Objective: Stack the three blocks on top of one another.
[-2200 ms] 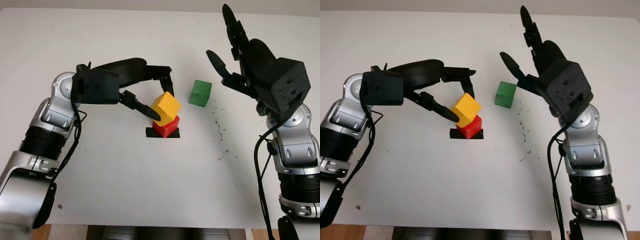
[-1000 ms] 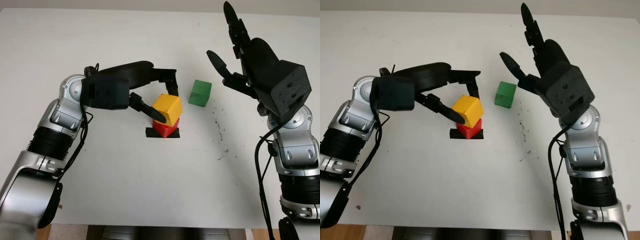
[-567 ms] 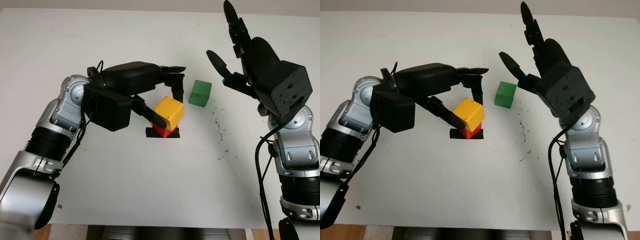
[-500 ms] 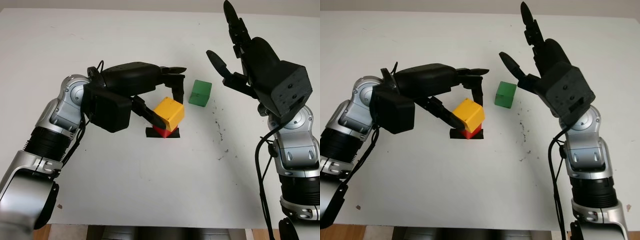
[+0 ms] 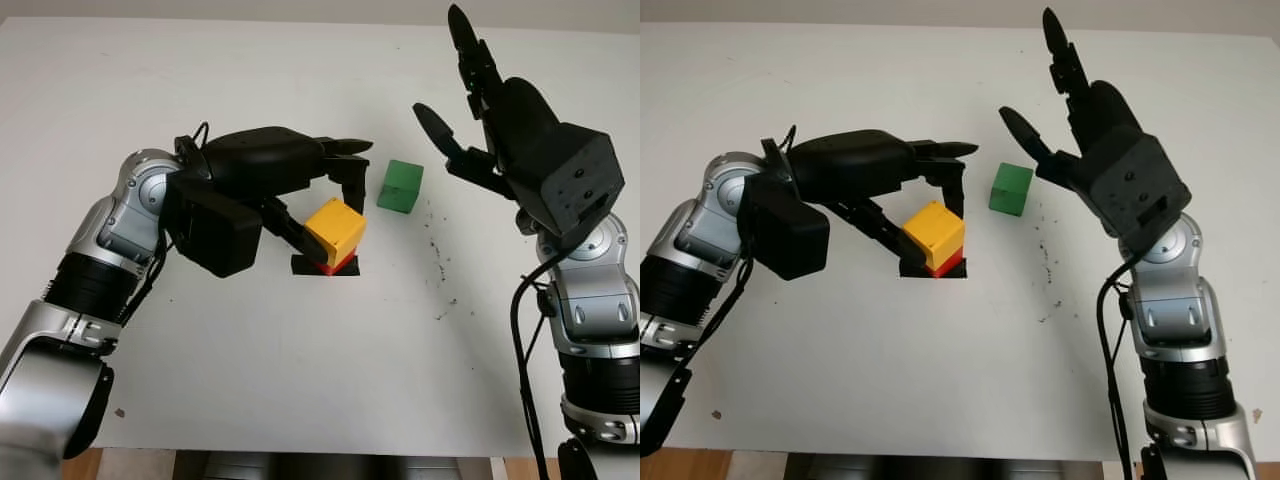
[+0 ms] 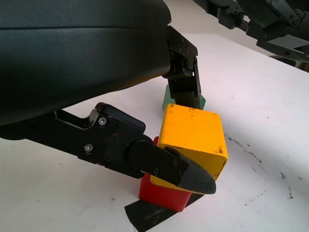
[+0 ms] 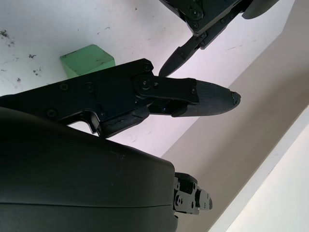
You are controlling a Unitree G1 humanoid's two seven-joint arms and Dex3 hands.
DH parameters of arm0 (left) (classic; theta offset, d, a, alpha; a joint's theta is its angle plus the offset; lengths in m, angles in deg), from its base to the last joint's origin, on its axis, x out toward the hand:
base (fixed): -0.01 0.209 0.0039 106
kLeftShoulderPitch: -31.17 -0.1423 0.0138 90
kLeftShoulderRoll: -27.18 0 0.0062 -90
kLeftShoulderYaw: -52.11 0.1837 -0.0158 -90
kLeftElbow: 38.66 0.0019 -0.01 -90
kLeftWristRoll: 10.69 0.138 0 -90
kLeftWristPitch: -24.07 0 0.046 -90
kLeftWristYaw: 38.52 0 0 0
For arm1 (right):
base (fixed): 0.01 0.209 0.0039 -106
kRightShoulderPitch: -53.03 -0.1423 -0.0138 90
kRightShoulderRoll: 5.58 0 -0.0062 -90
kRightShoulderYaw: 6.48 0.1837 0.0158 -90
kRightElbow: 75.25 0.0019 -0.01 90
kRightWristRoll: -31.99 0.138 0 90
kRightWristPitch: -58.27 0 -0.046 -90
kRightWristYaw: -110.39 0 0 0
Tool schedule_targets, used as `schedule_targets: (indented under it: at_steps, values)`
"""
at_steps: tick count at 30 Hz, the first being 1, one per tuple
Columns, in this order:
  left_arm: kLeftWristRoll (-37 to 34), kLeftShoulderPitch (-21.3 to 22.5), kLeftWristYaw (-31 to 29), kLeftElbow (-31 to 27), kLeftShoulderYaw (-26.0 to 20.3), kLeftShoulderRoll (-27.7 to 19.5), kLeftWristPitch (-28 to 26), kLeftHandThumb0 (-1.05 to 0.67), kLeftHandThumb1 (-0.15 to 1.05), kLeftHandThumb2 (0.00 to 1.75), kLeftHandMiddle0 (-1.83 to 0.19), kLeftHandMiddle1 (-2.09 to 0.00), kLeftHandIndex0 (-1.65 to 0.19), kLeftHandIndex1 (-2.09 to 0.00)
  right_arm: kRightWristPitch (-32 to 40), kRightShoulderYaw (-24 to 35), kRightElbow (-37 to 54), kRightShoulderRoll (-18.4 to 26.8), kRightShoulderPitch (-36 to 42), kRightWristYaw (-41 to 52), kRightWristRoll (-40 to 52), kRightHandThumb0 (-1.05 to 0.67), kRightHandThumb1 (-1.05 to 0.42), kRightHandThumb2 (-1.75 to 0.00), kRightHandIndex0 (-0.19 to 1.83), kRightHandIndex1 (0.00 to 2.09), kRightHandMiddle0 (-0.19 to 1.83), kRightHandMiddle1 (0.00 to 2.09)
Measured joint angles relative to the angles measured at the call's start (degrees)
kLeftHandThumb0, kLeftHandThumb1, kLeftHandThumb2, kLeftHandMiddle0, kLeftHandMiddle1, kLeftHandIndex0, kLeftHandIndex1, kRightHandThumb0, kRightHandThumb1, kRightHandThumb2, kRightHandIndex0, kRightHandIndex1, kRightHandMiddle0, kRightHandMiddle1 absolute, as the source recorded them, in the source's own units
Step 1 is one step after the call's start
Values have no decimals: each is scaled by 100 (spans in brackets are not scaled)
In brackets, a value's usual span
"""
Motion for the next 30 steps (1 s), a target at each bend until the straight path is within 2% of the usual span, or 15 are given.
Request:
schedule_targets:
  at_steps: [12,30]
  values:
    - [69,102,173,264,31,93,64,-55,105,10,-6,-5,-25,-167,5,-27,1,-5,0,-2,-11,-71,-105,-50,-13,5,-5,0]
    - [201,310,205,472,114,102,141,-54,105,9,-4,-5,-26,-163,38,-46,3,-45,2,-19,2,-72,-105,-51,-13,6,-6,0]
